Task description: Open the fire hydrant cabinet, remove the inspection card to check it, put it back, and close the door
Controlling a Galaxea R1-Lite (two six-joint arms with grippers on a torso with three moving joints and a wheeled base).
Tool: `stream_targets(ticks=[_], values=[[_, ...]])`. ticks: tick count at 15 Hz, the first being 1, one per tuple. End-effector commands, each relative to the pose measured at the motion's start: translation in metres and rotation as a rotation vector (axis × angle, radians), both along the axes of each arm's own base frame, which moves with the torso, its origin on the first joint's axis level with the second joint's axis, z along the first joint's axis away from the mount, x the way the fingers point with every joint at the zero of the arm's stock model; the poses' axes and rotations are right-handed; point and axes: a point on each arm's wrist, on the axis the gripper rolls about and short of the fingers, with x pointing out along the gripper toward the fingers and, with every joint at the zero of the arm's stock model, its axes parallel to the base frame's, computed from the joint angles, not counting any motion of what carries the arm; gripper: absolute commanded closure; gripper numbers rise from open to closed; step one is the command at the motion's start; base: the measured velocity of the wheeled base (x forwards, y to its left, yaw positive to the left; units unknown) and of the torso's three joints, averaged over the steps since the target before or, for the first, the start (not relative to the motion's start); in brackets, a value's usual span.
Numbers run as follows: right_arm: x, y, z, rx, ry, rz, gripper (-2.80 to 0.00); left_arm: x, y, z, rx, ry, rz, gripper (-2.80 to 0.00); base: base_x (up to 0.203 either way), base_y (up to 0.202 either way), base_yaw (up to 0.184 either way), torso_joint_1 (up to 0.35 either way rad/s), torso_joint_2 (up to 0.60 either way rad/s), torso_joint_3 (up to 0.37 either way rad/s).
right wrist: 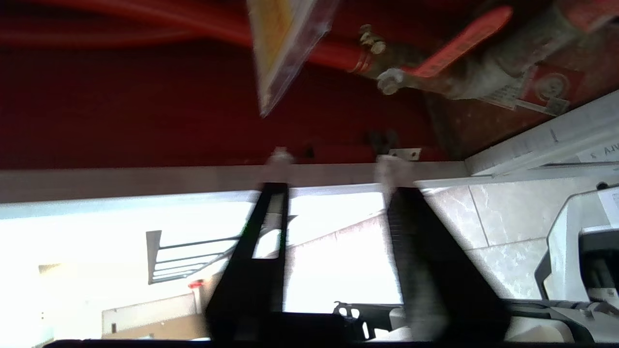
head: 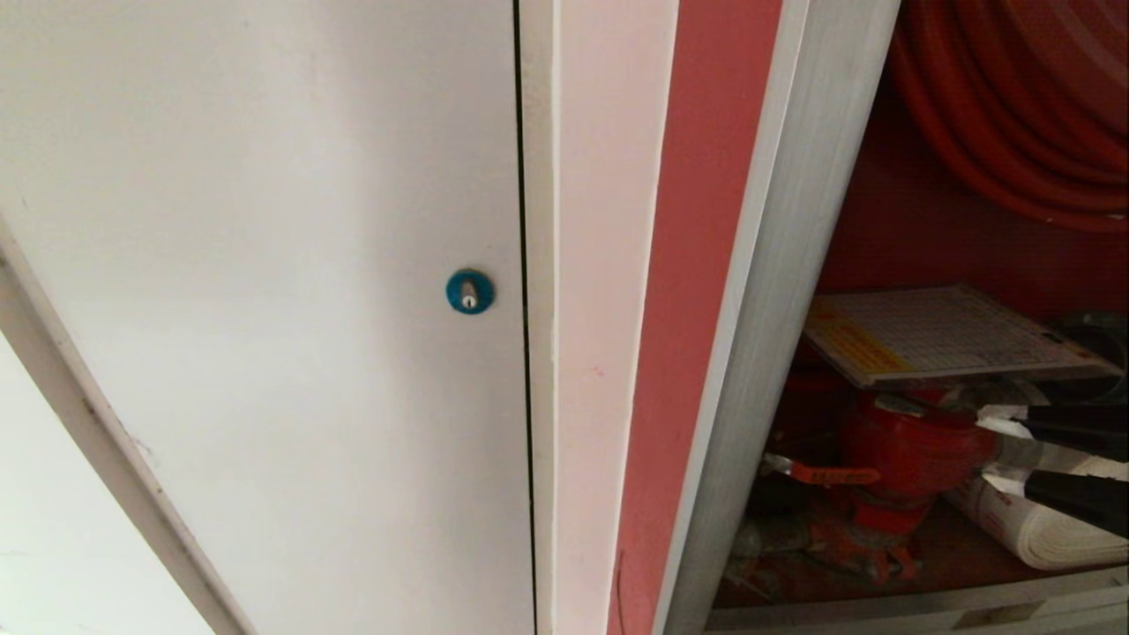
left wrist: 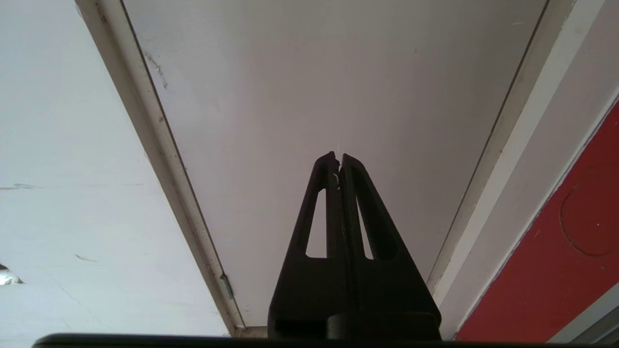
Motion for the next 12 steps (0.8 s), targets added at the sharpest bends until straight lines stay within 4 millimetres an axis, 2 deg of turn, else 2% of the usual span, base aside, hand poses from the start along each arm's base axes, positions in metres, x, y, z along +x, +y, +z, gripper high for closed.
stream_targets(ticks=[1,3,8,12], values=[[-0.004,0.002,0.002,0.002,-0.015,0.006,-2.8,0.0,0.0,0.0,0.0,0.001,0.0,0.0,0.0,0.0,0.0,0.0,0.0,0.0],[0.0,0.006,0.005,-0.019,-0.049,-0.025,-2.8,0.0,0.0,0.0,0.0,0.001,0.0,0.0,0.0,0.0,0.0,0.0,0.0,0.0],[0.035,0.032,-0.001,-0.075,-0.097,-0.114,-2.8,0.0,0.0,0.0,0.0,0.001,0.0,0.0,0.0,0.0,0.0,0.0,0.0,0.0],[0.041,0.04,-0.005,-0.069,-0.128,-0.119,-2.8,0.0,0.0,0.0,0.0,0.001,0.0,0.0,0.0,0.0,0.0,0.0,0.0,0.0]])
